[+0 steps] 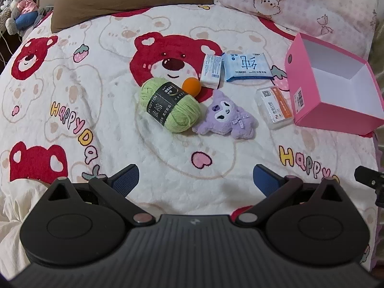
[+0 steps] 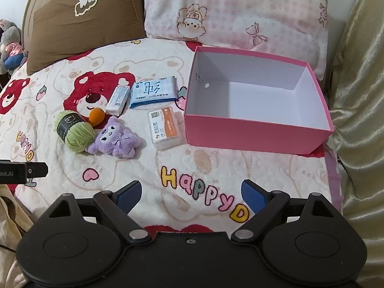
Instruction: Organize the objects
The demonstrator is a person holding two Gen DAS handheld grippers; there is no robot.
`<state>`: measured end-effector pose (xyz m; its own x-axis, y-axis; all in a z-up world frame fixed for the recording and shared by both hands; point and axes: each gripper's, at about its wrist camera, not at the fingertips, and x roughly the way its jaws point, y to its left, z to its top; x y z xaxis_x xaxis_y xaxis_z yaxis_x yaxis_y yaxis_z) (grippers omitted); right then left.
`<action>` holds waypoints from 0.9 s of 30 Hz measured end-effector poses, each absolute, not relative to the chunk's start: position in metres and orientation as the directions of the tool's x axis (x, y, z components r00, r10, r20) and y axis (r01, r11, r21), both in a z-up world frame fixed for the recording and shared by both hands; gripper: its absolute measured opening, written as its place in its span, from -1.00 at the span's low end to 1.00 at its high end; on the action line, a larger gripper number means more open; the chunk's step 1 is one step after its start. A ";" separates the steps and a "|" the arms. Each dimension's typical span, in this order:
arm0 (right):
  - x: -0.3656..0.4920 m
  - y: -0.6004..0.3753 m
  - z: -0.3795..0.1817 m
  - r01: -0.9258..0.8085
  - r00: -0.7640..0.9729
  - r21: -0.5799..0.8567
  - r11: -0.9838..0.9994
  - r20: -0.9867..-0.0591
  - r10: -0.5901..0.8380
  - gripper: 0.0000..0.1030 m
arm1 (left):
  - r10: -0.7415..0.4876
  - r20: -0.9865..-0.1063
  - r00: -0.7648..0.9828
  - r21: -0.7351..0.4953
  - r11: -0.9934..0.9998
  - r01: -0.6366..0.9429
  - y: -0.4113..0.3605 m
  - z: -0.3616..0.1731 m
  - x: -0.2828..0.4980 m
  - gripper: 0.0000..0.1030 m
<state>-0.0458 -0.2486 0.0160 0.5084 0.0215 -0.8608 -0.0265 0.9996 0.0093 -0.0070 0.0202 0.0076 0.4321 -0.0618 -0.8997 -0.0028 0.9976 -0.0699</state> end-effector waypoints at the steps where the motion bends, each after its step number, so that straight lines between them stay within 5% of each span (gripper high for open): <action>1: -0.046 -0.249 0.016 -0.027 0.508 0.009 1.000 -0.861 0.022 0.80 | -0.056 -0.900 0.431 -0.066 0.998 -0.007 0.020 0.007 -0.006 1.00; 27: -0.045 -0.250 0.012 -0.029 0.505 0.016 0.999 -0.863 0.028 0.80 | -0.047 -0.913 0.406 -0.055 0.998 -0.009 0.014 -0.003 -0.004 1.00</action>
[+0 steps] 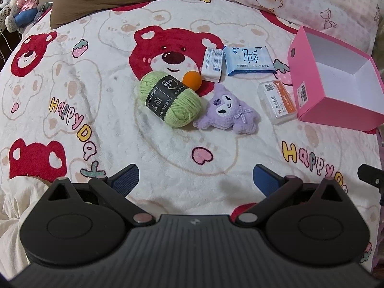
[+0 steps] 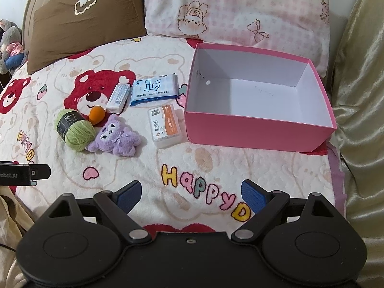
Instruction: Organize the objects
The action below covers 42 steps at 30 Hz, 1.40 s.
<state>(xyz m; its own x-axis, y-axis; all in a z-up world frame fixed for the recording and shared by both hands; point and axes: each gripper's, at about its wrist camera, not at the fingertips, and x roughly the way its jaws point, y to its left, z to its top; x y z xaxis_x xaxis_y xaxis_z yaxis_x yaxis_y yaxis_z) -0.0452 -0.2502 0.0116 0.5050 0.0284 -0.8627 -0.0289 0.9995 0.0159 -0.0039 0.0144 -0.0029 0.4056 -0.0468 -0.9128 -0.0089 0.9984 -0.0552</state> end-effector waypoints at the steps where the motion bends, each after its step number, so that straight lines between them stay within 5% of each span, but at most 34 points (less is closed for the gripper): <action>1: -0.045 -0.250 0.011 -0.028 0.504 0.016 0.999 -0.863 0.028 0.80 | -0.049 -0.914 0.404 -0.058 0.998 -0.009 0.014 -0.003 -0.004 1.00; 42: -0.044 -0.249 0.008 -0.044 0.498 0.004 0.999 -0.867 0.026 0.80 | -0.086 -0.893 0.442 -0.078 0.996 0.038 0.005 0.011 -0.014 1.00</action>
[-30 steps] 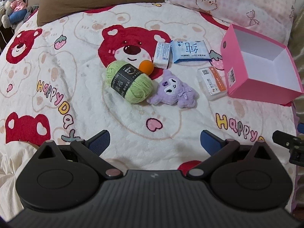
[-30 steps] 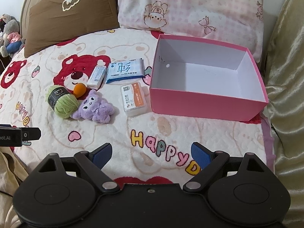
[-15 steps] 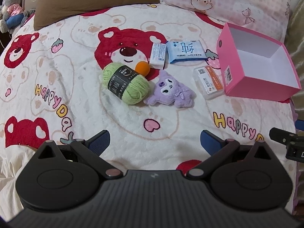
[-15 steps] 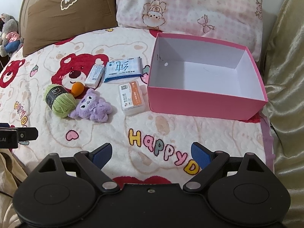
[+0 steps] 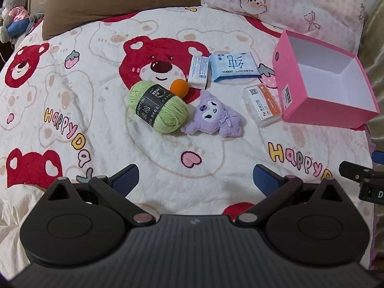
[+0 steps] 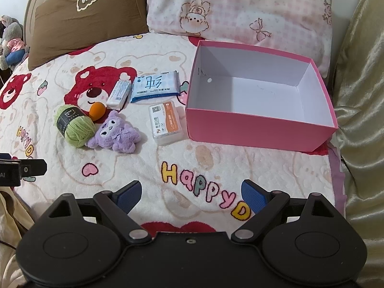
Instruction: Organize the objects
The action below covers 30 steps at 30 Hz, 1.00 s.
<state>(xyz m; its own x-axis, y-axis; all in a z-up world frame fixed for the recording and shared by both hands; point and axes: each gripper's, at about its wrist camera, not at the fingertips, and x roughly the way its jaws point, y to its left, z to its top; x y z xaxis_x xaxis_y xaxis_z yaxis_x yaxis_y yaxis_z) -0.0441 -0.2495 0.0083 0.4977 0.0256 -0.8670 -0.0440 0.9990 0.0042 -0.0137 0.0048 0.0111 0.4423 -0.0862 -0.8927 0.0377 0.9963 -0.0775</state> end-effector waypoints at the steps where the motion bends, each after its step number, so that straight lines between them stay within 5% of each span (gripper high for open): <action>1: -0.045 -0.250 0.009 -0.044 0.499 0.001 0.999 -0.866 0.023 0.80 | -0.086 -0.893 0.442 -0.076 0.996 0.040 0.005 0.011 -0.014 1.00; 20: -0.030 -0.228 0.073 -0.399 0.519 0.017 0.917 -0.820 0.241 0.79 | -0.160 -0.834 0.528 -0.144 0.987 0.071 0.046 0.075 -0.001 0.95; 24: -0.014 -0.209 0.074 -0.497 0.454 0.135 0.857 -0.801 0.389 0.74 | -0.194 -0.823 0.535 -0.199 0.979 0.049 0.047 0.075 0.010 0.95; 30: -0.001 -0.180 0.073 -0.580 0.485 0.108 0.808 -0.752 0.448 0.74 | -0.197 -0.806 0.559 -0.237 0.971 0.001 0.050 0.063 0.021 0.96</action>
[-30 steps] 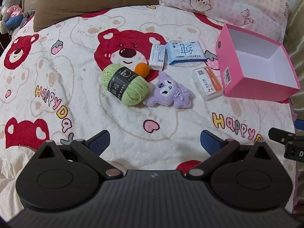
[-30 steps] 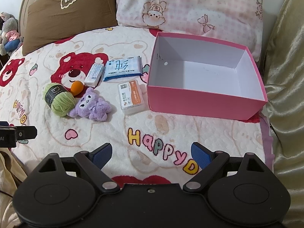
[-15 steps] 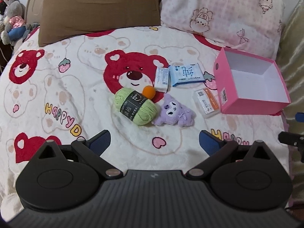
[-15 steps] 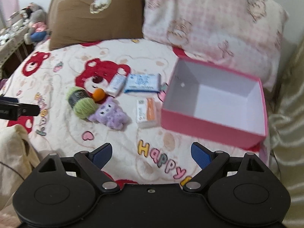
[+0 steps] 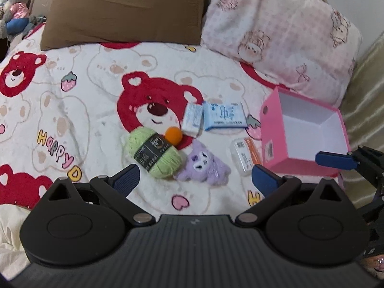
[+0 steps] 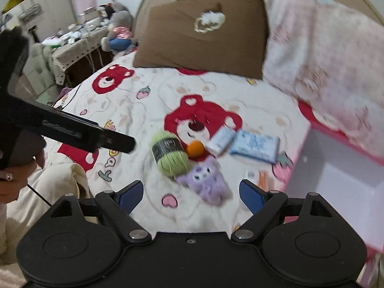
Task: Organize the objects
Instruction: 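Move the left gripper down to the green yarn skein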
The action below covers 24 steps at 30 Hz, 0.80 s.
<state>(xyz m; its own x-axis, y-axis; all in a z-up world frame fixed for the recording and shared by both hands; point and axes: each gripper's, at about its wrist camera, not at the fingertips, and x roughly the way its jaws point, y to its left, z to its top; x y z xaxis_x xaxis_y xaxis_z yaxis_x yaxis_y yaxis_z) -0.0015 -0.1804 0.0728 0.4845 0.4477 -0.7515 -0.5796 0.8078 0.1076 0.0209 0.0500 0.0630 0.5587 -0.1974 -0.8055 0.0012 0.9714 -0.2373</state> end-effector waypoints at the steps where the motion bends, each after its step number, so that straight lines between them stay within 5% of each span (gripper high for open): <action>1: 0.001 -0.177 0.072 -0.593 0.488 0.103 0.799 -0.744 0.457 0.74 | -0.185 -0.803 0.567 -0.229 0.973 -0.007 0.051 0.060 0.022 0.96; 24: 0.036 -0.089 -0.025 -0.755 0.389 0.088 0.650 -0.738 0.552 0.76 | -0.147 -0.774 0.616 -0.281 0.951 -0.126 0.093 -0.016 0.049 0.94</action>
